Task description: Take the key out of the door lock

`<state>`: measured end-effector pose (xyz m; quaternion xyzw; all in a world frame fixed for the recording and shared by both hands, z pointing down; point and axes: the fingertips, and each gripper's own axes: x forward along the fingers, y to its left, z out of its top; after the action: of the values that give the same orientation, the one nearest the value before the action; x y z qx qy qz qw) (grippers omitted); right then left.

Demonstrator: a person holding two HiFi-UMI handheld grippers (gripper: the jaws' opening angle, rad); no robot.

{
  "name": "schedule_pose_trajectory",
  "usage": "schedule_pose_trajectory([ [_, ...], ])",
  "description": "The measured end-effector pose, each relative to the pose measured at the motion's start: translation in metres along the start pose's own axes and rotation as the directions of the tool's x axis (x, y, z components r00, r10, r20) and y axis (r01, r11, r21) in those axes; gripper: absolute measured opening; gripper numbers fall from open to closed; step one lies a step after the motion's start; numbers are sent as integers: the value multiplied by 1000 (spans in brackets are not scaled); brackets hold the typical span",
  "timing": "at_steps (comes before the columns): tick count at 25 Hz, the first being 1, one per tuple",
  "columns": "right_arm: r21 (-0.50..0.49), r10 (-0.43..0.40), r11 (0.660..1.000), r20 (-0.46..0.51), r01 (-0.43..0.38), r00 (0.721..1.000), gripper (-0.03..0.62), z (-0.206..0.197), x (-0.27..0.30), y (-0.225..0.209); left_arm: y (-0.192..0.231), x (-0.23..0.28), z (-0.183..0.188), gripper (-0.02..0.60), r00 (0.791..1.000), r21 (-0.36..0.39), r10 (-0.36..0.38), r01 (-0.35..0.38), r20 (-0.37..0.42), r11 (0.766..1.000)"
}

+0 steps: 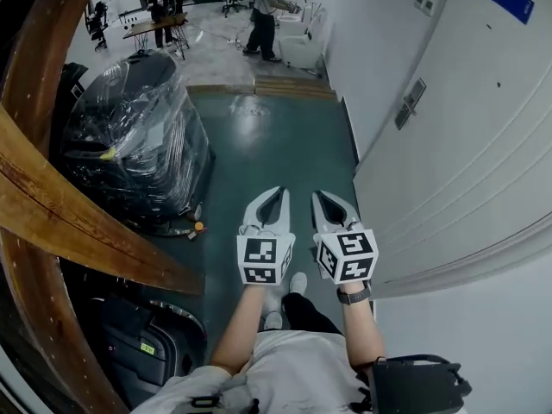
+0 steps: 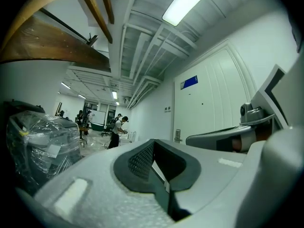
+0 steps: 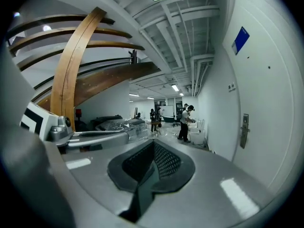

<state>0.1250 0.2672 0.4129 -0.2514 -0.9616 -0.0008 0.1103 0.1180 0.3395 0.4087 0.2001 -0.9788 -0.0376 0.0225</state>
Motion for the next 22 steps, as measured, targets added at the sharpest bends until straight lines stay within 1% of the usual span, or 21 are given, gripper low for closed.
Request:
schedule_pose_trajectory([
  [2, -1, 32, 999, -22, -32, 999, -5, 0, 28, 1, 21, 11, -3, 0, 999, -6, 39, -39, -14, 999],
  [3, 9, 42, 999, -17, -42, 999, -5, 1, 41, 1, 32, 17, -6, 0, 998, -5, 56, -56, -22, 998],
  [7, 68, 103, 992, 67, -107, 992, -5, 21, 97, -4, 75, 49, -9, 0, 993, 23, 112, -111, -43, 994],
  [9, 72, 119, 989, 98, -127, 988, -5, 35, 129, -14, 95, 73, -6, 0, 990, 46, 136, -134, -47, 990],
  [11, 65, 134, 988, 113, -142, 985, -5, 51, 160, -29, 111, 101, 4, 0, 988, 54, 153, -151, -31, 987],
  [14, 34, 157, 986, 126, -162, 980, -3, 75, 200, -53, 129, 143, 31, 0, 985, 47, 169, -171, 47, 984],
  [16, 26, 159, 986, 130, -163, 979, 0, 87, 223, -73, 137, 172, 46, 0, 981, 54, 177, -182, 76, 982],
  [19, 47, 158, 985, 132, -165, 979, 0, 97, 255, -101, 144, 210, 52, 0, 981, 75, 180, -185, 68, 980],
  [22, 68, 133, 987, 139, -143, 981, 0, 97, 281, -125, 150, 243, 43, 0, 985, 75, 166, -169, 38, 983],
])
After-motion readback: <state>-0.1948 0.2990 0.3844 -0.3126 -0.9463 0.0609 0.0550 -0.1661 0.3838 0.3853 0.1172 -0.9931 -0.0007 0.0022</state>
